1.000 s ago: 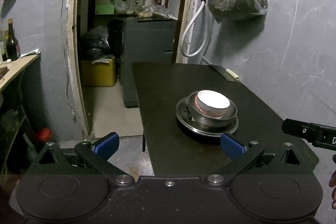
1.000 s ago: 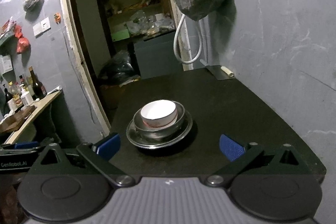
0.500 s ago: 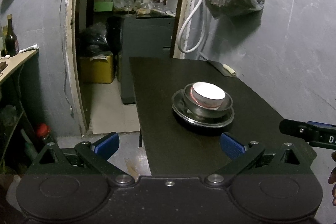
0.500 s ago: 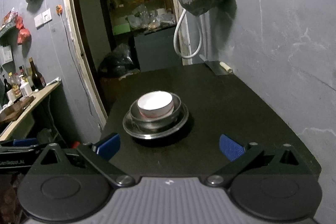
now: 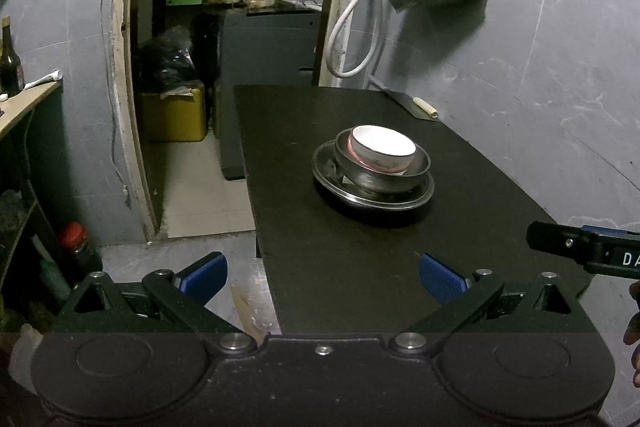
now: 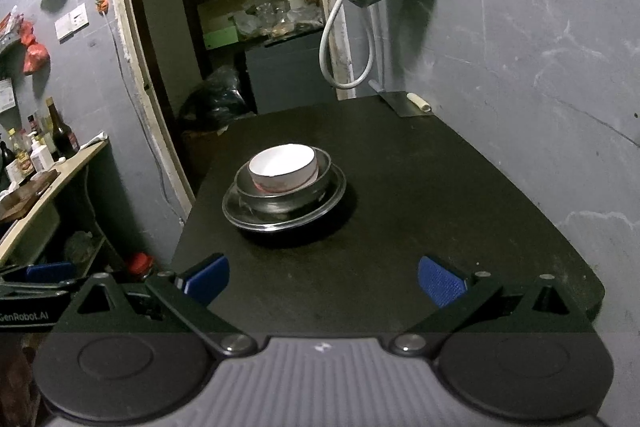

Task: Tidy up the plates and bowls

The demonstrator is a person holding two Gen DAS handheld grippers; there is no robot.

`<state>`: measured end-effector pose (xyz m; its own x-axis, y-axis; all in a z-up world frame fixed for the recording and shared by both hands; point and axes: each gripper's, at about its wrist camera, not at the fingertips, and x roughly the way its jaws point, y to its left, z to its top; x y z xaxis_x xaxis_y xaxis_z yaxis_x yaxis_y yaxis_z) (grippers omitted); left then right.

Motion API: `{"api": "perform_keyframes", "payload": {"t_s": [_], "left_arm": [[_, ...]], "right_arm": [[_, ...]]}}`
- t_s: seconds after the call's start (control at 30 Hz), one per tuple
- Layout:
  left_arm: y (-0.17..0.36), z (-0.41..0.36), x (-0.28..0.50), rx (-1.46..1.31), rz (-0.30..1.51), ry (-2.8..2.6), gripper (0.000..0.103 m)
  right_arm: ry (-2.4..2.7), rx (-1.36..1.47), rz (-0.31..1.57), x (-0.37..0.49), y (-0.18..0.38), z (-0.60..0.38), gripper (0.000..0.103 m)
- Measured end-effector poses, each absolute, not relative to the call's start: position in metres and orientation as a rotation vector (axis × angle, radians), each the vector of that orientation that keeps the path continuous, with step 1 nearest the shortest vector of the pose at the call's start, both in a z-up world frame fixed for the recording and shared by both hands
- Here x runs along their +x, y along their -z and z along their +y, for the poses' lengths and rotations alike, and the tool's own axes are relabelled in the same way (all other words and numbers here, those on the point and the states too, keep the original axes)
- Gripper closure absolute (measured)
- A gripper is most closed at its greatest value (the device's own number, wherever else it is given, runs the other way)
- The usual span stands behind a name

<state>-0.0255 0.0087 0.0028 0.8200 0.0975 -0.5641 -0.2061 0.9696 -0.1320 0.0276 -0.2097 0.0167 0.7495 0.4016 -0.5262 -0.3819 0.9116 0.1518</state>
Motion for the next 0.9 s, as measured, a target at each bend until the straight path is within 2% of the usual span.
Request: {"api": "perform_keyframes", "payload": {"t_s": [0.9], "left_arm": [[-0.0003,0.0093,-0.0265,-0.198,0.600,-0.162,0.001]], "right_arm": [[-0.425,0.017,0.601,0.0241,-0.0126,-0.2121,0.000]]}}
